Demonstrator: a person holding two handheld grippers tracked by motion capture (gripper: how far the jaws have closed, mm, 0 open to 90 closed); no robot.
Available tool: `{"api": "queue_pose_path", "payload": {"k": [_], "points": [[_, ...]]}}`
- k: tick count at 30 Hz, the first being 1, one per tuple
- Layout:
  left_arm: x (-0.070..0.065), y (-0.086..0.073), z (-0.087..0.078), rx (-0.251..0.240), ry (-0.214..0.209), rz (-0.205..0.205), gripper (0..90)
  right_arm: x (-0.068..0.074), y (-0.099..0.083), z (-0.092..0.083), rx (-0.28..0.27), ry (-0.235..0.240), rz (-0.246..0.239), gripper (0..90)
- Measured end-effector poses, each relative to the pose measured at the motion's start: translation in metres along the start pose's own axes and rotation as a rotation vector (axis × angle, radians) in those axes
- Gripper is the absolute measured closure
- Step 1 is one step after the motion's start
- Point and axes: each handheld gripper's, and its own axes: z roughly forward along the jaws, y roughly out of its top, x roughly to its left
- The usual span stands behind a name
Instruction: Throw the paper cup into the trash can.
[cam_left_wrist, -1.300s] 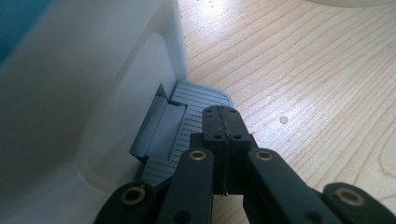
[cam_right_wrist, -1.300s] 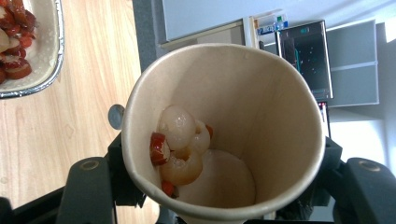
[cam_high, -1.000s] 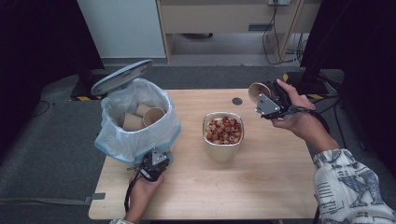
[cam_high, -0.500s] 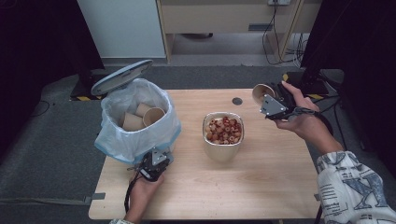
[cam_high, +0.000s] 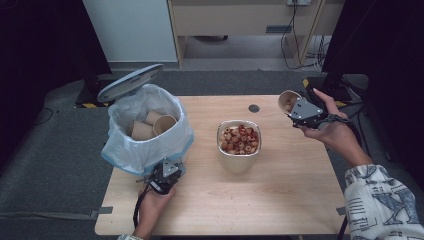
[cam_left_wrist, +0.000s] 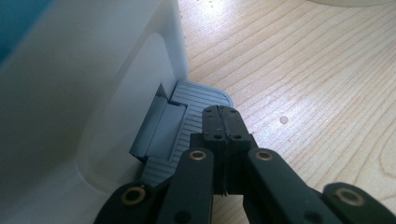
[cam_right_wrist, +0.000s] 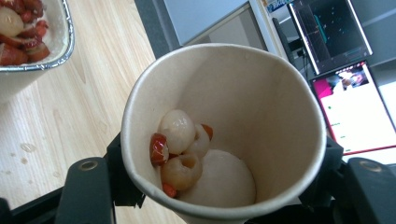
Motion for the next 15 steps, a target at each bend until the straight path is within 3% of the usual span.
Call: {"api": "queue_pose_path", "payload": {"k": [7, 15], "points": [[0.0, 0.0, 0.0, 0.0, -0.001, 0.0, 89.8, -0.004, -0.011, -0.001, -0.02, 0.031, 0.083, 32.9], [0.0, 0.0, 0.0, -0.001, 0.002, 0.0, 89.8, -0.003, -0.023, 0.001, -0.064, 0.109, 0.184, 32.7]]}}
